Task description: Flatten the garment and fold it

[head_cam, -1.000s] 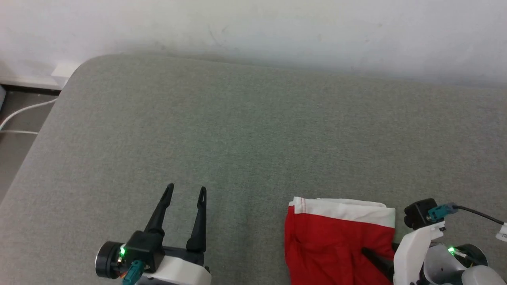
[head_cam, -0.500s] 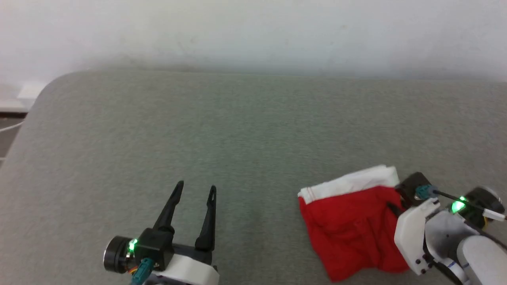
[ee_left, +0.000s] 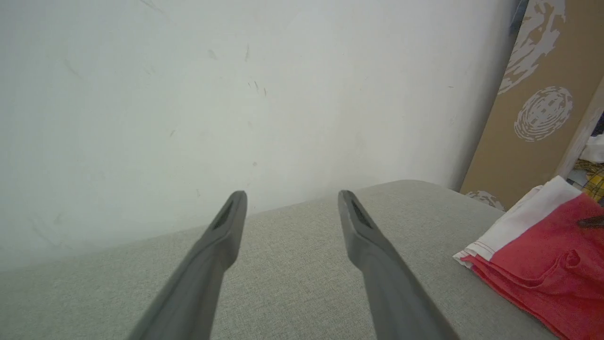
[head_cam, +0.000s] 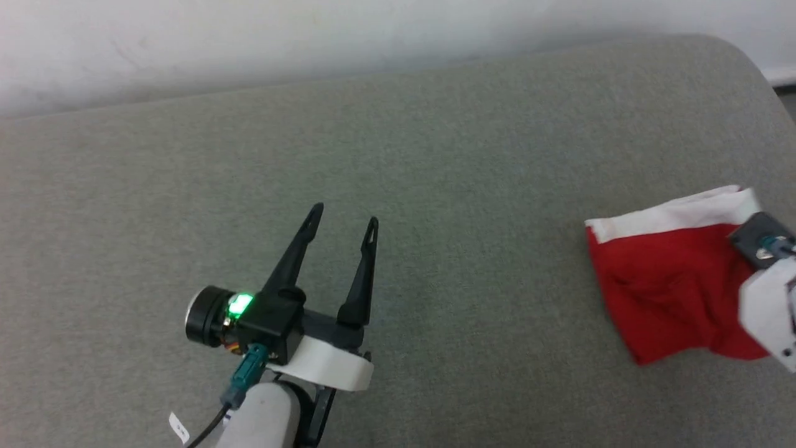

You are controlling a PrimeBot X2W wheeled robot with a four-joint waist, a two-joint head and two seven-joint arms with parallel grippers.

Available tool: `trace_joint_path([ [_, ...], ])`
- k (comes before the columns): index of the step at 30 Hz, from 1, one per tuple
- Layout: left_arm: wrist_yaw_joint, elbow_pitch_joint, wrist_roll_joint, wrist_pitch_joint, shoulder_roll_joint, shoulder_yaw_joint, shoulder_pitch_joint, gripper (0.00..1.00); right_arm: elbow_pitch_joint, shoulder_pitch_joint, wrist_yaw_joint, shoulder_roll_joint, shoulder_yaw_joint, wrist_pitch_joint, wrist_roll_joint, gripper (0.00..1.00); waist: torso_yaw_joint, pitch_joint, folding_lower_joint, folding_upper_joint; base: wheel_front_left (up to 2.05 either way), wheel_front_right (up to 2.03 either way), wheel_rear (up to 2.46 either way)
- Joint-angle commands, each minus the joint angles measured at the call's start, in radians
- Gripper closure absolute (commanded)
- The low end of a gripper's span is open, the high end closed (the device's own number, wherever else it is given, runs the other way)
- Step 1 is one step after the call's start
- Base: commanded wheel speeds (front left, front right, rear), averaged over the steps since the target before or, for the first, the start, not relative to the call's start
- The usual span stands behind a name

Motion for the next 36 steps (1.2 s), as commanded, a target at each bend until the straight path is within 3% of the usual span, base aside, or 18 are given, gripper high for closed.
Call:
trace_joint_path([
  [1, -0.005, -0.002, 0.011, -0.005, 0.000, -0.002, -0.022, 0.00, 0.016, -0.017, -0.002, -0.011, -0.012, -0.016, 0.007, 1.00, -0.076, 0.129, -0.0001, 0.0000, 0.00, 0.00, 0.00],
  [10, -0.027, -0.009, 0.041, -0.005, 0.005, -0.012, -0.108, 0.00, 0.299, -0.051, -0.002, -0.062, -0.167, -0.218, -0.005, 1.00, -0.028, 0.275, -0.0001, 0.0000, 0.00, 0.00, 0.00],
  [16, -0.026, -0.019, 0.048, -0.005, 0.007, -0.019, -0.137, 0.00, 0.483, -0.090, -0.002, -0.039, -0.281, -0.349, -0.052, 1.00, 0.015, 0.328, -0.0001, 0.0000, 0.00, 0.00, 0.00],
  [24, -0.019, -0.014, 0.046, -0.005, 0.008, -0.021, -0.139, 0.00, 0.614, -0.136, -0.002, 0.015, -0.361, -0.435, -0.130, 1.00, 0.030, 0.329, -0.0001, 0.0000, 0.00, 0.00, 0.00],
  [25, -0.018, -0.011, 0.044, -0.005, 0.007, -0.022, -0.138, 0.00, 0.625, -0.138, -0.002, 0.017, -0.363, -0.441, -0.135, 0.56, 0.030, 0.322, -0.0001, 0.0000, 0.00, 0.00, 0.00],
  [26, -0.016, -0.010, 0.042, -0.005, 0.007, -0.022, -0.137, 0.00, 0.636, -0.141, -0.002, 0.017, -0.365, -0.447, -0.140, 0.00, 0.029, 0.312, -0.0001, 0.0000, 0.00, 0.00, 0.00],
  [36, 0.031, 0.032, -0.001, -0.005, 0.004, 0.027, -0.040, 0.00, 0.624, -0.191, -0.002, 0.045, -0.372, -0.514, -0.137, 0.00, 0.000, 0.086, -0.0001, 0.0000, 0.00, 0.00, 0.00],
])
